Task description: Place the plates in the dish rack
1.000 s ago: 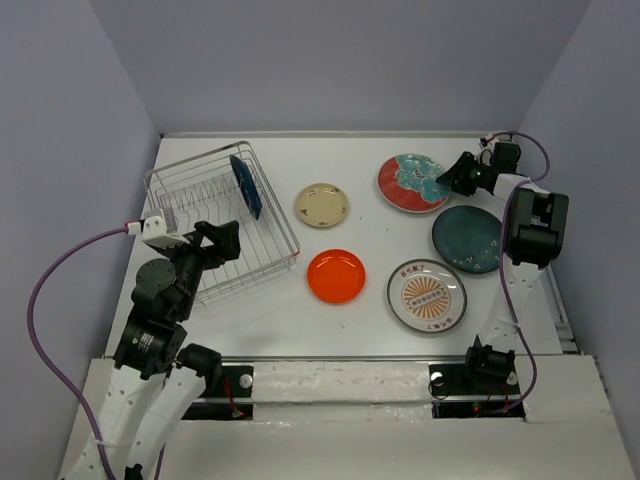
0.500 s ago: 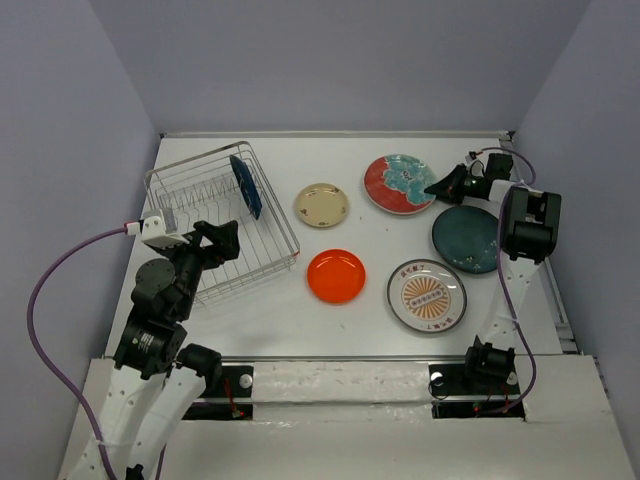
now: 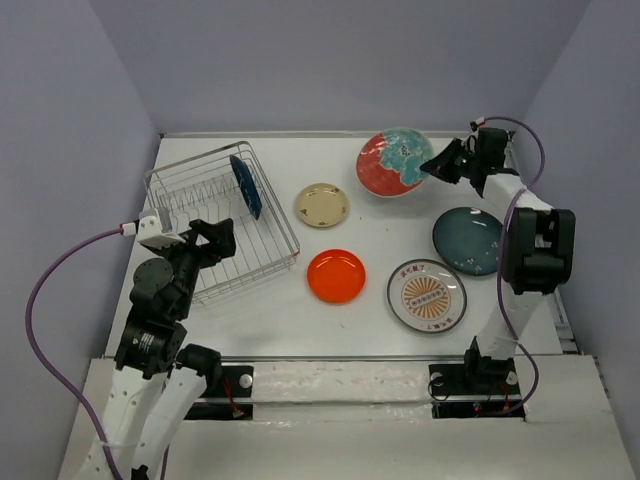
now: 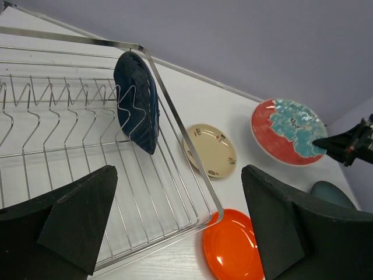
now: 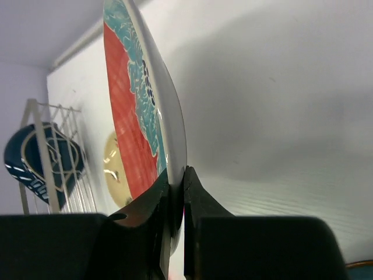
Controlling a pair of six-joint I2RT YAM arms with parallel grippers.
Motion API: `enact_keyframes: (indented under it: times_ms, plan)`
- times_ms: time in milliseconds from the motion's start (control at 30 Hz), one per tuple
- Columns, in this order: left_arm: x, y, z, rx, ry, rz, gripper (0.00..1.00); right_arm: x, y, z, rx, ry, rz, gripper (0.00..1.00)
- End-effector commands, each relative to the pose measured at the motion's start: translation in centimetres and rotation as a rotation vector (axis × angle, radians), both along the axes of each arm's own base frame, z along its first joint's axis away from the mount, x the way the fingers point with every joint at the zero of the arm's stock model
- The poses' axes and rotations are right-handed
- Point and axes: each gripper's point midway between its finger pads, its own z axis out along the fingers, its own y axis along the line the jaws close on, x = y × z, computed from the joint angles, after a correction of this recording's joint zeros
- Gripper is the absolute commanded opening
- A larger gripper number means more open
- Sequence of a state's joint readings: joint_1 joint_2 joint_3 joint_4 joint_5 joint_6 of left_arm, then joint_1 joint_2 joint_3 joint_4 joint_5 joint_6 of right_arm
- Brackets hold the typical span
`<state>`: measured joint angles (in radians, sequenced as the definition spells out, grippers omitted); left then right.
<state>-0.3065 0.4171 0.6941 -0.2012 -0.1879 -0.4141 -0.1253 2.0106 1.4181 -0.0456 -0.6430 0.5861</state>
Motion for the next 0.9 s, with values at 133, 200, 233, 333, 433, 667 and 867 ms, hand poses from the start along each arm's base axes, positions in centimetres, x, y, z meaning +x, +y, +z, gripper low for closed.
enact_keyframes:
  times_ms: [133,200,233,333,433,667,867]
  plan:
    - [0.5,0.5,1.5,0.008,-0.06,0.017,0.99,-1.7,9.8,26.1,-0.024,-0.586,-0.117,0.07]
    - [0.5,0.6,1.5,0.005,-0.06,0.025,0.99,-2.9,13.7,28.4,-0.026,-0.635,-0.096,0.07]
    - [0.4,0.7,1.5,0.003,-0.062,0.026,0.99,-3.2,15.0,29.1,-0.029,-0.652,-0.09,0.07]
    - [0.3,1.1,1.8,0.002,-0.068,0.046,0.99,-4.6,20.5,31.2,-0.051,-0.696,-0.075,0.07]
    - [0.1,1.7,2.1,-0.002,-0.077,0.077,0.99,-5.7,24.6,32.3,-0.083,-0.716,-0.099,0.07]
    - [-0.2,3.4,2.9,-0.012,-0.092,0.166,0.99,-5.9,33.5,33.4,-0.101,-0.707,-0.116,0.07]
    - [-0.6,4.2,3.1,-0.029,-0.092,0.211,0.99,-7.0,38.4,32.3,-0.223,-0.749,-0.198,0.07]
